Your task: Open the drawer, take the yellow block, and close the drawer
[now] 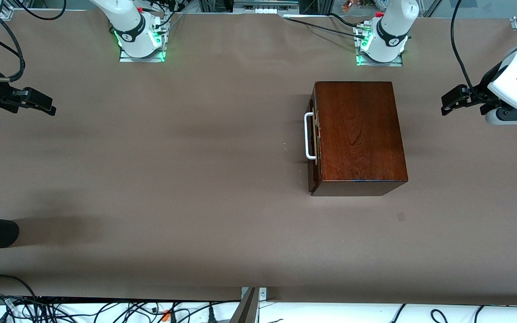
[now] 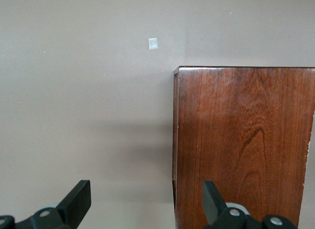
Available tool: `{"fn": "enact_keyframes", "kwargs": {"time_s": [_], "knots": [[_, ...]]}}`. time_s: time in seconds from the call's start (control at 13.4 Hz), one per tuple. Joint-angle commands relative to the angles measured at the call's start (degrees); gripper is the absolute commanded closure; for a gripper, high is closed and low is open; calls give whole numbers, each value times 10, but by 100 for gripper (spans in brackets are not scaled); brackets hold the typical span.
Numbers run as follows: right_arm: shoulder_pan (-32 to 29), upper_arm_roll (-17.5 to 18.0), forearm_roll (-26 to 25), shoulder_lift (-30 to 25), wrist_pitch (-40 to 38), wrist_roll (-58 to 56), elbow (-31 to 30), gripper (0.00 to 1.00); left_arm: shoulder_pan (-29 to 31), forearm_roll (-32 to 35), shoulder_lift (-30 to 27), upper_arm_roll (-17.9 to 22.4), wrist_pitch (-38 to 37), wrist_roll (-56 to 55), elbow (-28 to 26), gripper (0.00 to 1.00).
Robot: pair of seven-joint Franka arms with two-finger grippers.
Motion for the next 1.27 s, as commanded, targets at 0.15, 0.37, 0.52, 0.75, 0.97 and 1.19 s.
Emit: {"fn": "enact_keyframes", "kwargs": {"time_s": [0.15, 0.37, 0.52, 0.75, 0.97, 1.19], "knots": [[-4, 4, 0, -3, -1, -2, 3, 0, 1, 1, 4, -2, -11, -6, 13, 0], [-4, 4, 0, -3, 0, -2, 3, 0, 1, 1, 4, -2, -11, -6, 13, 0], [-4, 4, 0, -3, -1, -2, 3, 0, 1, 0, 4, -2, -11, -8, 13, 0], [-4, 4, 0, -3, -1, -2, 3, 0, 1, -8, 7, -2, -15, -6, 13, 0], [-4, 4, 0, -3, -1, -2, 3, 0, 1, -9, 17, -2, -16, -7, 13, 0], [-4, 4, 0, -3, -1, -2, 3, 0, -5, -7, 22, -3, -16, -7, 13, 0]]}}
